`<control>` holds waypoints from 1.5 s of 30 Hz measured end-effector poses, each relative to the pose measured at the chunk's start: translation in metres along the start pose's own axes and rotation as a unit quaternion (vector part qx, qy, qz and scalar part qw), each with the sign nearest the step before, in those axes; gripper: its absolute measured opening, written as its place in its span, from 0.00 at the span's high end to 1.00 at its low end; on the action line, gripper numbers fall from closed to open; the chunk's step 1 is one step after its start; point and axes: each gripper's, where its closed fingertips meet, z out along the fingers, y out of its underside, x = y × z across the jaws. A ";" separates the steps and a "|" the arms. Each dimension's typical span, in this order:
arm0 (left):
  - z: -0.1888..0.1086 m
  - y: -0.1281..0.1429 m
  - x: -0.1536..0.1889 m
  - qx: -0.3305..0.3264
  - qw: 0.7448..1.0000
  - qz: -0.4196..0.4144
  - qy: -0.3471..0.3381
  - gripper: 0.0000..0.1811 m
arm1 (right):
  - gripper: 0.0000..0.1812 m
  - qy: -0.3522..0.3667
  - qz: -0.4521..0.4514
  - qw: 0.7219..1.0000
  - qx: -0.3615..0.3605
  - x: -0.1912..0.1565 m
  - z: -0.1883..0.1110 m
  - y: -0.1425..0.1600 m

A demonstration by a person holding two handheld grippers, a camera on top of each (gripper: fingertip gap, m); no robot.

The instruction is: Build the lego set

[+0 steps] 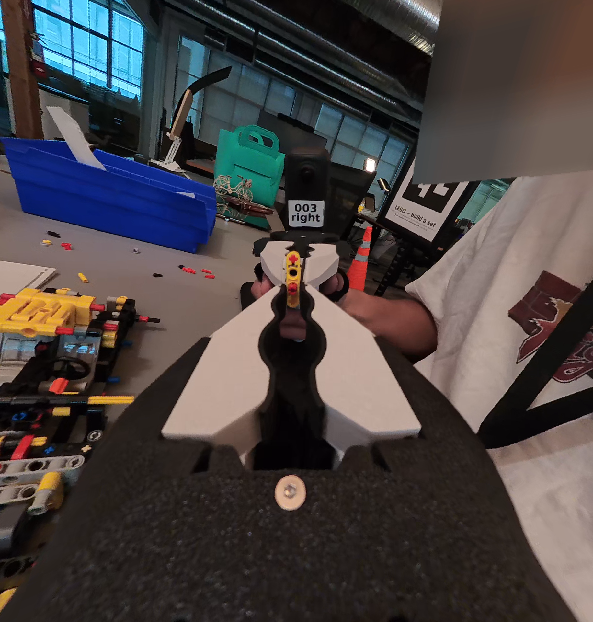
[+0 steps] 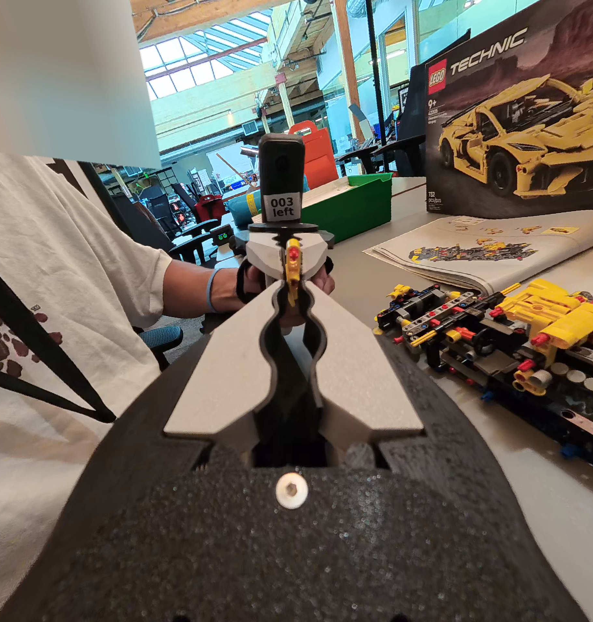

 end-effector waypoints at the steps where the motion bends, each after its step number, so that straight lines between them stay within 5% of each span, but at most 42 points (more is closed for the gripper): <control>1: 0.000 0.000 0.000 0.001 1.000 -0.002 0.001 0.96 | 0.97 -0.002 0.001 1.000 0.001 0.000 0.000 0.000; 9: 0.000 0.000 -0.003 -0.001 1.000 -0.018 0.002 0.96 | 0.97 0.002 0.007 1.000 0.001 0.002 0.001 0.000; 13: -0.003 -0.001 -0.015 0.005 0.993 -0.118 0.017 0.96 | 0.97 0.020 0.032 0.999 -0.002 0.012 0.003 0.000; 15: -0.005 -0.001 -0.021 0.014 0.982 -0.185 0.033 0.96 | 0.88 0.045 0.021 0.999 0.002 0.019 -0.002 -0.003; 18: -0.007 0.010 -0.027 0.006 0.960 -0.275 0.049 0.96 | 0.77 0.102 -0.128 0.983 -0.088 0.025 -0.006 0.009; 21: -0.007 0.014 -0.027 0.009 0.934 -0.349 0.077 0.96 | 0.74 0.175 -0.294 0.924 -0.170 0.028 -0.003 0.015; 26: -0.008 0.018 -0.016 -0.006 0.902 -0.414 0.125 0.96 | 0.75 0.172 -0.372 0.884 -0.224 0.026 0.015 0.019; 32: -0.009 0.026 -0.023 -0.021 0.915 -0.395 0.078 0.96 | 0.81 0.188 -0.336 0.891 -0.238 0.031 0.017 0.029; 37: -0.021 0.028 -0.052 -0.041 0.961 -0.266 -0.060 0.85 | 0.81 0.257 -0.208 0.885 -0.328 0.072 -0.010 0.065; 40: -0.028 0.021 -0.056 -0.041 0.973 -0.206 -0.097 0.85 | 0.81 0.260 -0.122 0.866 -0.410 0.090 -0.026 0.096; 45: -0.039 0.013 -0.063 -0.050 0.981 -0.102 -0.157 0.85 | 0.81 0.242 -0.080 0.865 -0.433 0.098 -0.024 0.109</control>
